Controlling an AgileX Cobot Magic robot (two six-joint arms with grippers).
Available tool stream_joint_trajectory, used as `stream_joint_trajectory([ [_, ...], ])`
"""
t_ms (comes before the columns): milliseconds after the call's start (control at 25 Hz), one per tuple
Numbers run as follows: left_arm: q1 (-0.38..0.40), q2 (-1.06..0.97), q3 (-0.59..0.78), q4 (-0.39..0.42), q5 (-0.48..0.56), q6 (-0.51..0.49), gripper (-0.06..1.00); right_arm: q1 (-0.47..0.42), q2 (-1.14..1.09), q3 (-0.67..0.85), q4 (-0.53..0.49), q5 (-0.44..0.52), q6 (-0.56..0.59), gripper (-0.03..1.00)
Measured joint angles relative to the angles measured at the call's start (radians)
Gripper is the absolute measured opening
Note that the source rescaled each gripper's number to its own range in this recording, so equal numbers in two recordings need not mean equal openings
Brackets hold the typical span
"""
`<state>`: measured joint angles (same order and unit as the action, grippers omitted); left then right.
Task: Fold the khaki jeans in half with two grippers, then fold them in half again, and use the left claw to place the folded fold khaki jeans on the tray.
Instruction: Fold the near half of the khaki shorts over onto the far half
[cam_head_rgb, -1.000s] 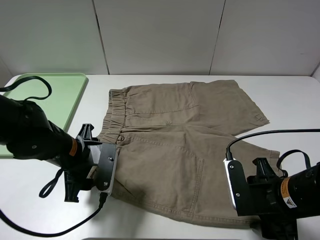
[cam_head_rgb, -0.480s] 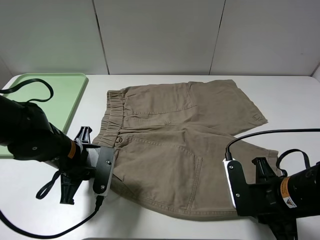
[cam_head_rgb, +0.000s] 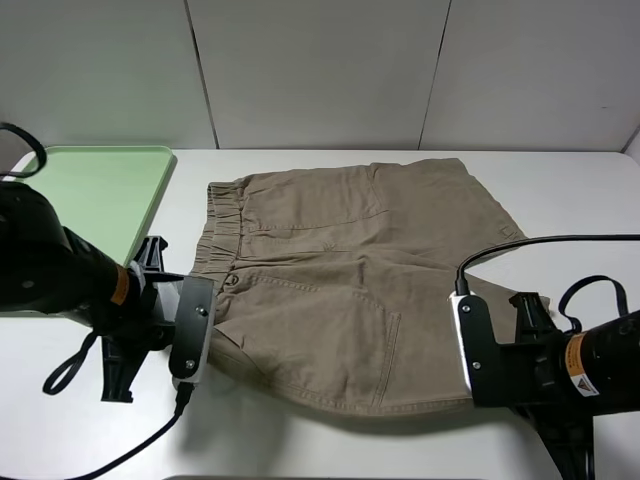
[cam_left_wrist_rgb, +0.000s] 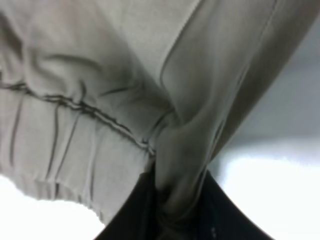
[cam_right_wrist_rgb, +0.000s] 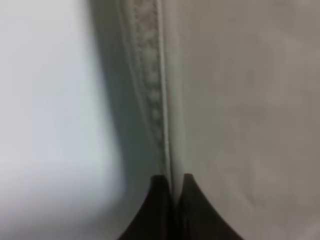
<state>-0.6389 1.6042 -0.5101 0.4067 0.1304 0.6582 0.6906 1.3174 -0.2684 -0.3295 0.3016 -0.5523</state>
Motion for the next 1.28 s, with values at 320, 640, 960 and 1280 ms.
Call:
stream_joint_trajectory([
  [320, 0.0, -0.203, 0.004, 0.0, 0.072, -0.054, 0.12, 0.0, -0.26, 0.001, -0.064, 0.047, 0.078, 0.0],
  [640, 0.0, -0.284, 0.004, 0.0, 0.089, -0.117, 0.12, 0.0, -0.368, -0.006, -0.396, 0.015, 0.521, 0.0],
  [960, 0.085, -0.284, 0.003, 0.0, -0.027, -0.321, 0.11, -0.154, -0.223, -0.164, -0.772, -0.017, 1.035, 0.0],
  [1280, 0.291, -0.284, -0.006, -0.001, -0.229, -0.509, 0.12, -0.264, 0.042, -0.343, -0.832, -0.159, 1.108, 0.0],
])
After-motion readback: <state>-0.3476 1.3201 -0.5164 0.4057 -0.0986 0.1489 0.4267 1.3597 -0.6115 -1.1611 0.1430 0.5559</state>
